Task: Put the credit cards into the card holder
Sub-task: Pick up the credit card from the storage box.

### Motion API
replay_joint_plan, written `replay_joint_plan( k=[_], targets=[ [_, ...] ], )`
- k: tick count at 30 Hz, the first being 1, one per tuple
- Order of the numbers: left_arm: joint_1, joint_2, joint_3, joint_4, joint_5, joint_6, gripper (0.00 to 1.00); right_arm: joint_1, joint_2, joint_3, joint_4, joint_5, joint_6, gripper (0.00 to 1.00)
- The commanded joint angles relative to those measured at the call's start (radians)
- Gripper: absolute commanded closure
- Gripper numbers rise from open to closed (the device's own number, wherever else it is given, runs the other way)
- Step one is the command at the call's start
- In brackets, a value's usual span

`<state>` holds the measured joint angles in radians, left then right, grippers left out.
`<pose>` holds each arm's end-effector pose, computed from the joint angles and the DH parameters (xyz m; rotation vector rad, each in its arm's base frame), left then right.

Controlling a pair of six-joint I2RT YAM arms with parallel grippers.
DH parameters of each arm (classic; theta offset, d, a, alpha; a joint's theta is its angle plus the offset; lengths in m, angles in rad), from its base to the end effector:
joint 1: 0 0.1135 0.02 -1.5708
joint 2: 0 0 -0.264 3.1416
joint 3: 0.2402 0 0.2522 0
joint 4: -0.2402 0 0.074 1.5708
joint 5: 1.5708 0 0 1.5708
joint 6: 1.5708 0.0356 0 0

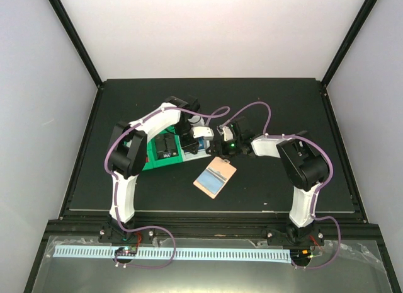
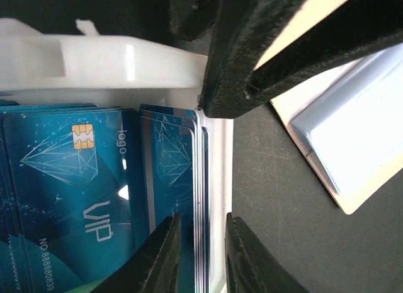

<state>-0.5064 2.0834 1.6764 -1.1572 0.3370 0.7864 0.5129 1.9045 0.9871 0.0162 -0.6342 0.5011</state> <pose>0.3431 -0.2038 0.1941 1.8358 2.4302 -0.5117 0.3092 0.1983 0.1244 -0.3131 2.6057 1.1885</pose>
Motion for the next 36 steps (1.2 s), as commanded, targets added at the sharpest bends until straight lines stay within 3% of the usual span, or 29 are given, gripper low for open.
replay_joint_plan(
  k=[1,7,16,23,31,36],
  targets=[
    [-0.009,0.008,0.006,0.031,-0.022,-0.012,0.76,-0.008,0.033,0.003,-0.047,0.096,0.002,0.53],
    [-0.009,0.035,0.025,0.036,0.006,-0.006,0.64,-0.008,0.029,0.004,-0.053,0.100,0.004,0.53],
    [-0.008,0.073,0.033,0.014,0.069,0.006,0.60,-0.008,0.030,0.010,-0.066,0.109,-0.001,0.53],
    [-0.009,0.017,0.003,-0.024,0.121,0.025,0.75,-0.010,0.031,0.016,-0.076,0.120,-0.004,0.53],
    [-0.009,-0.015,-0.006,-0.034,0.094,0.025,0.78,-0.010,0.036,0.022,-0.079,0.122,-0.006,0.53],
    [-0.009,-0.029,-0.008,-0.034,0.072,0.023,0.84,-0.010,0.039,0.024,-0.079,0.123,-0.007,0.53]
  ],
)
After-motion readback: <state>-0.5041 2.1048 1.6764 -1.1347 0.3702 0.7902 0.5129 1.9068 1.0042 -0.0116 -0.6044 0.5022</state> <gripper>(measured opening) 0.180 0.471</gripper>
